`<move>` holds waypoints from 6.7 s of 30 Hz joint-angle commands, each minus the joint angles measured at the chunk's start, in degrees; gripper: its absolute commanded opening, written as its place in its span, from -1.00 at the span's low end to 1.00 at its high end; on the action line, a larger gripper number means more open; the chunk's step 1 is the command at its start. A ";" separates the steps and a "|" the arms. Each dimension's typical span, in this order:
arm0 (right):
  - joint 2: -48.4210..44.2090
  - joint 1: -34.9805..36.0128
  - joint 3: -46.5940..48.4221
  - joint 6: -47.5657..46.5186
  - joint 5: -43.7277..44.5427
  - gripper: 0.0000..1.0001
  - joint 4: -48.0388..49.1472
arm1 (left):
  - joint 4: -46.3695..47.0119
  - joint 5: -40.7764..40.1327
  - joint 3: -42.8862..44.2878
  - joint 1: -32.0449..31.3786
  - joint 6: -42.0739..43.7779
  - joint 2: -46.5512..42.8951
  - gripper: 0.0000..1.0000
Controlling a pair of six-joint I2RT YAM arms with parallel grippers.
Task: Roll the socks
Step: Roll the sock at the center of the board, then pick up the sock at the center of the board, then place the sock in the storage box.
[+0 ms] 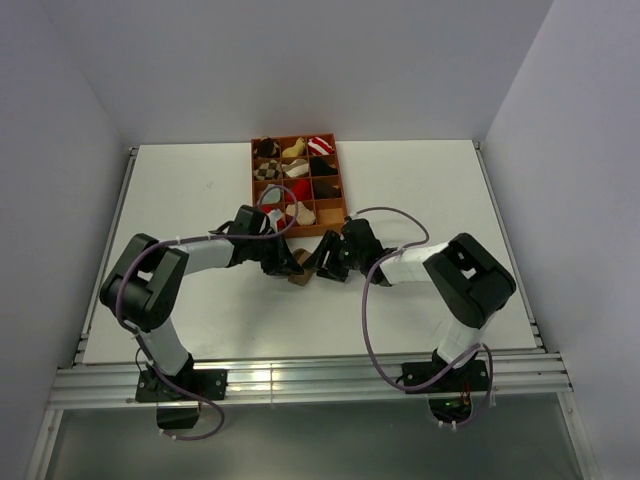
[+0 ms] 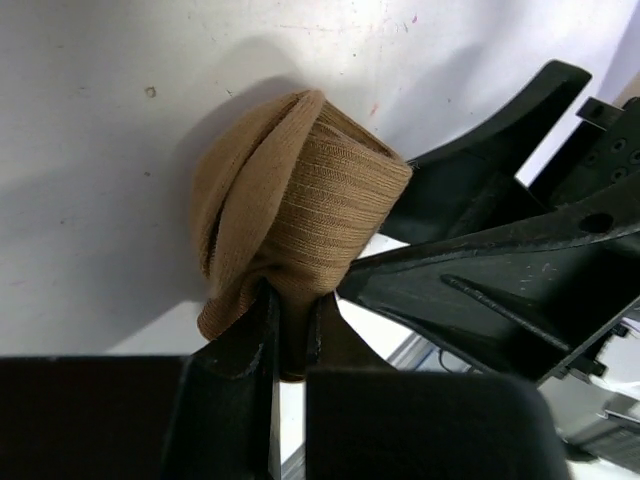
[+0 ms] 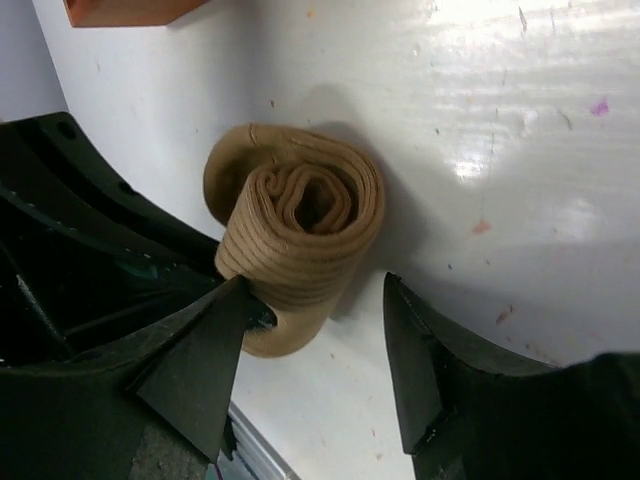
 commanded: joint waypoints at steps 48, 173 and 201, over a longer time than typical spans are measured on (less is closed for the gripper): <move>10.35 2.14 23.34 -11.77 -2.43 -1.00 -38.78 | -7.81 -74.96 2.51 -34.30 9.18 -4.83 0.01; 4.46 -4.89 49.44 -68.27 10.49 -1.00 -39.49 | -37.06 -46.48 6.47 13.07 6.02 -50.43 0.75; 17.82 -9.64 48.65 -74.26 7.50 -1.00 -40.27 | -43.75 -56.07 4.62 13.07 3.73 -65.29 0.99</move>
